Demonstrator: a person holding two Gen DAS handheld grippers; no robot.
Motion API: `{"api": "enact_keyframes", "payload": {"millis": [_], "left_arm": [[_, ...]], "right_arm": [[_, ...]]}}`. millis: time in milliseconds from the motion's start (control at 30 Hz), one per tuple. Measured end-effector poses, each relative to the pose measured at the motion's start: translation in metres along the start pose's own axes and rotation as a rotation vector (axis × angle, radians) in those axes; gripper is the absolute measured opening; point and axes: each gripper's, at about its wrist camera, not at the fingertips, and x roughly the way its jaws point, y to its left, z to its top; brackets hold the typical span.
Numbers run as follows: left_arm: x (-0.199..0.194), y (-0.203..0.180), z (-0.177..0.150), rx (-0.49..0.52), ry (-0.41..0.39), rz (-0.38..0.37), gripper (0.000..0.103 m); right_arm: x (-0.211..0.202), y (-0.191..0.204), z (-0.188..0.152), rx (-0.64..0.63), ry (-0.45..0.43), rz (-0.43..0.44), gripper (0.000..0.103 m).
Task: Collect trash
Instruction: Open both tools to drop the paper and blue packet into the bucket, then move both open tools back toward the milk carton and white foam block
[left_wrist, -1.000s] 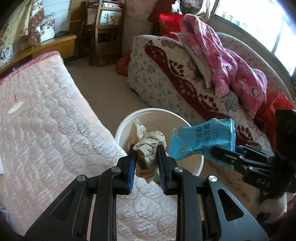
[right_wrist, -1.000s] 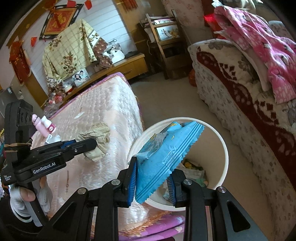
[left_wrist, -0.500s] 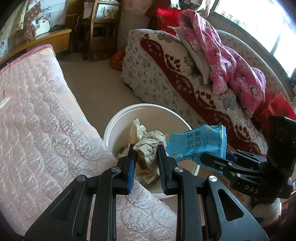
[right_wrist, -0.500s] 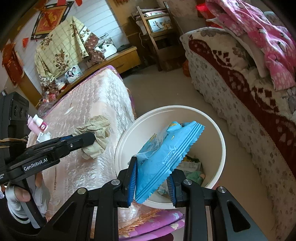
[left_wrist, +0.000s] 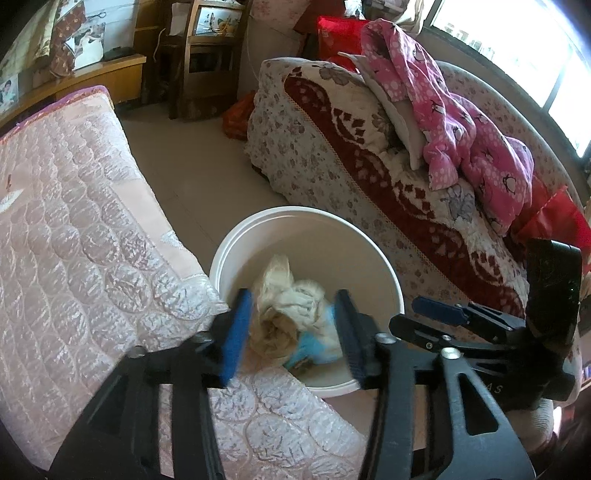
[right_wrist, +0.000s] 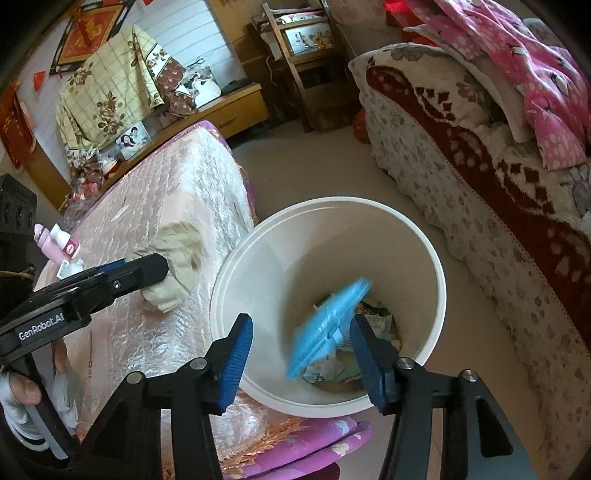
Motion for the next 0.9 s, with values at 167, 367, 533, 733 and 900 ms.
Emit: {"api": "enact_keyframes", "payload": {"millis": [167, 367, 533, 733, 900], "left_arm": [[-0.005, 0.004, -0.002, -0.011, 0.0, -0.001, 0.052], [-0.016, 0.005, -0.006, -0.009, -0.015, 0.009, 0.052], [-0.031, 0.007, -0.009, -0.007, -0.039, 0.036, 0.052], [-0.052, 0.018, -0.015, -0.026, -0.067, 0.077, 0.052], [-0.075, 0.027, -0.022, -0.043, -0.096, 0.116, 0.052]], "right_arm": [[-0.002, -0.001, -0.002, 0.012, 0.006, 0.008, 0.053], [-0.007, 0.007, -0.003, 0.004, 0.0, 0.006, 0.053], [-0.016, 0.021, -0.001, -0.023, -0.016, 0.0, 0.053], [-0.033, 0.046, 0.004, -0.065, -0.065, -0.017, 0.062], [-0.046, 0.069, 0.008, -0.108, -0.099, -0.024, 0.067]]}}
